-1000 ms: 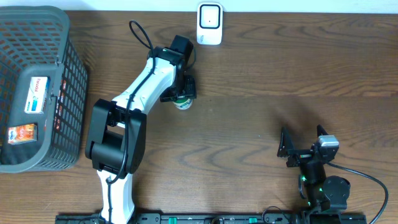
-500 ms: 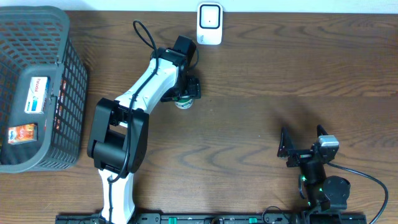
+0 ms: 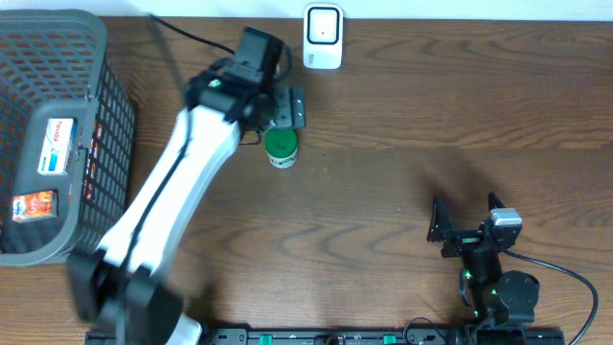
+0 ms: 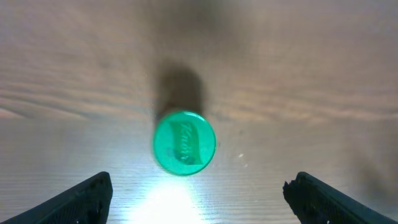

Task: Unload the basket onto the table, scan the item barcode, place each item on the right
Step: 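Set the jar upright on the table center and release, then move the left gripper back into the grey basket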

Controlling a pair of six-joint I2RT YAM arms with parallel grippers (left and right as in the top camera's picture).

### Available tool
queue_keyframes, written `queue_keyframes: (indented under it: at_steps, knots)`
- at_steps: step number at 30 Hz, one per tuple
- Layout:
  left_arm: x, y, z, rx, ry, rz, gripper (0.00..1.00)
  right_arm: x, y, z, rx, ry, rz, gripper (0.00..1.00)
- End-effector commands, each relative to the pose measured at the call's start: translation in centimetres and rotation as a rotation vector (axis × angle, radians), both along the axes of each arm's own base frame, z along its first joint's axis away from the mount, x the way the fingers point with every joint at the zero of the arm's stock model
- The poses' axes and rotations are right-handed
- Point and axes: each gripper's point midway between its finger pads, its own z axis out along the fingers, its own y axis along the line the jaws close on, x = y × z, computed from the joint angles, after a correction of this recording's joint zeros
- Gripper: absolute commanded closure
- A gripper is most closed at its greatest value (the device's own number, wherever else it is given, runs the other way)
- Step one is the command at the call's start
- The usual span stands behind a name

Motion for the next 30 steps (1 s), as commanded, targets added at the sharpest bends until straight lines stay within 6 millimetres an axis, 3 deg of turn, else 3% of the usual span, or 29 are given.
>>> queue_keyframes:
  at_steps: [1,4,7,10,13,18,23,26,30]
  knots:
    - [-0.7,4.3,7.7,0.083,-0.233,0.109,0.06,0.0,0.2,-0.1,-0.014,0.001,0.011,0.01]
    - [-2.1,9.4,13.6,0.116,-0.410,0.260,0.06,0.0,0.2,-0.1,-0.014,0.001,0.011,0.01]
    - [-4.1,15.9,18.8,0.114,-0.564,0.448,0.05,0.0,0.2,-0.1,-0.014,0.001,0.011,0.01]
    - [-6.7,22.7,21.8,0.138,-0.656,0.647,0.05,0.0,0.2,-0.1,-0.014,0.001,0.011,0.01]
    - [-8.8,28.7,22.6,0.170,-0.680,0.810,0.02,0.0,0.2,-0.1,-0.014,0.001,0.011,0.01]
    - [-9.2,36.1,19.8,0.136,-0.600,0.943,0.02,0.0,0.2,-0.1,-0.014,0.001,0.011,0.01]
    - [-8.5,42.9,13.9,0.073,-0.458,1.137,0.02,0.0,0.2,-0.1,-0.014,0.001,0.011,0.01]
    - [-6.4,45.3,9.6,0.074,-0.364,1.144,0.02,0.0,0.2,-0.1,-0.014,0.001,0.011,0.01]
    - [-3.6,47.0,4.0,0.126,-0.248,1.047,0.02,0.0,0.2,-0.1,-0.014,0.001,0.011,0.01]
